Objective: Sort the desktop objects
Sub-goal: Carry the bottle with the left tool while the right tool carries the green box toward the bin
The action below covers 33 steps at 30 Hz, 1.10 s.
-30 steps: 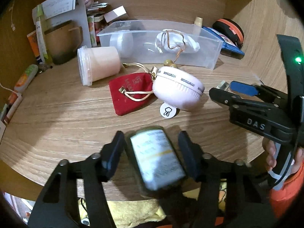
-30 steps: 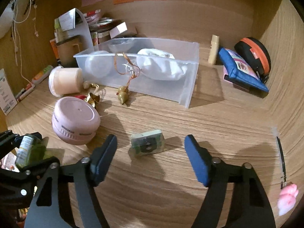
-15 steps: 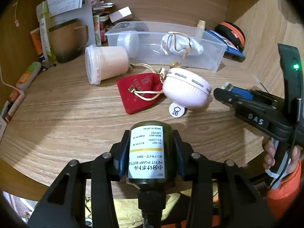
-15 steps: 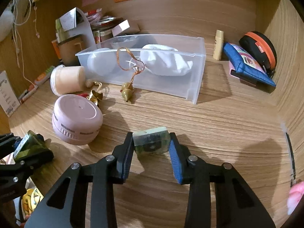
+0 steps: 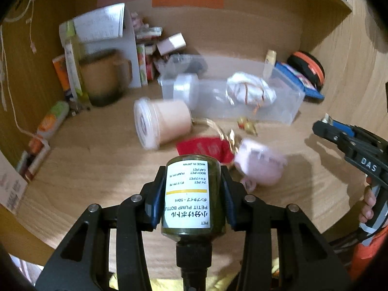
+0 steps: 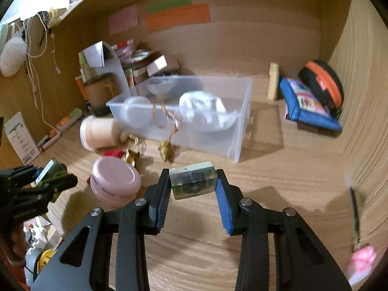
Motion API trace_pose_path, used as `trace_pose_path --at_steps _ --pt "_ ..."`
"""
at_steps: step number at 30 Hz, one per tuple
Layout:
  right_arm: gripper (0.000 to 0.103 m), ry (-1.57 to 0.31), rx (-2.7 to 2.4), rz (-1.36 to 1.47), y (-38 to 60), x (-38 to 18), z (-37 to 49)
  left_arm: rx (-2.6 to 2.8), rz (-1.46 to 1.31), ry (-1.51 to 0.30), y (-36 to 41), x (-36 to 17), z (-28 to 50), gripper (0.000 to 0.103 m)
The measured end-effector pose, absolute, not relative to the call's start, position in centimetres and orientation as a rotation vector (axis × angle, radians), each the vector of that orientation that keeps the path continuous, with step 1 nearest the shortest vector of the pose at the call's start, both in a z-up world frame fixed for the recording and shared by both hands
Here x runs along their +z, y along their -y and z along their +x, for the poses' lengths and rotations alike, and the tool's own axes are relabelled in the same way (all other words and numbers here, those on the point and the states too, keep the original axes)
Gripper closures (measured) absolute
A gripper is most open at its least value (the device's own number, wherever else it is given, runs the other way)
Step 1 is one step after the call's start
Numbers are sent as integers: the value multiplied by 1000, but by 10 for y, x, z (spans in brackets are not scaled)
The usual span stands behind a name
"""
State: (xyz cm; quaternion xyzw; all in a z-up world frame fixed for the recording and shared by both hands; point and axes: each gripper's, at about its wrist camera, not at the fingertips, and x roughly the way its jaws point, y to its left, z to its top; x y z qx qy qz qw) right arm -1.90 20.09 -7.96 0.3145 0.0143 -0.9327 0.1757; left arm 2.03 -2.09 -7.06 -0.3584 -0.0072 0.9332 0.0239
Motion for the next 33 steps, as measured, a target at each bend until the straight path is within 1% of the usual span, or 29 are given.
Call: trace_pose_path --at_steps 10,16,21,25,33 --pt "70 -29 -2664 791 -205 -45 -29 2931 -943 -104 25 -27 -12 62" --pt "70 -66 -2687 756 -205 -26 -45 2906 -910 -132 21 -16 -38 62" --pt "70 -83 -2696 750 -207 -14 -65 2853 -904 -135 19 -7 -67 62" --pt "70 -83 -2695 759 -206 -9 -85 2795 -914 -97 22 -1 -96 62" --pt "70 -87 -2658 819 -197 -17 -124 2722 -998 -71 23 -13 -145 62"
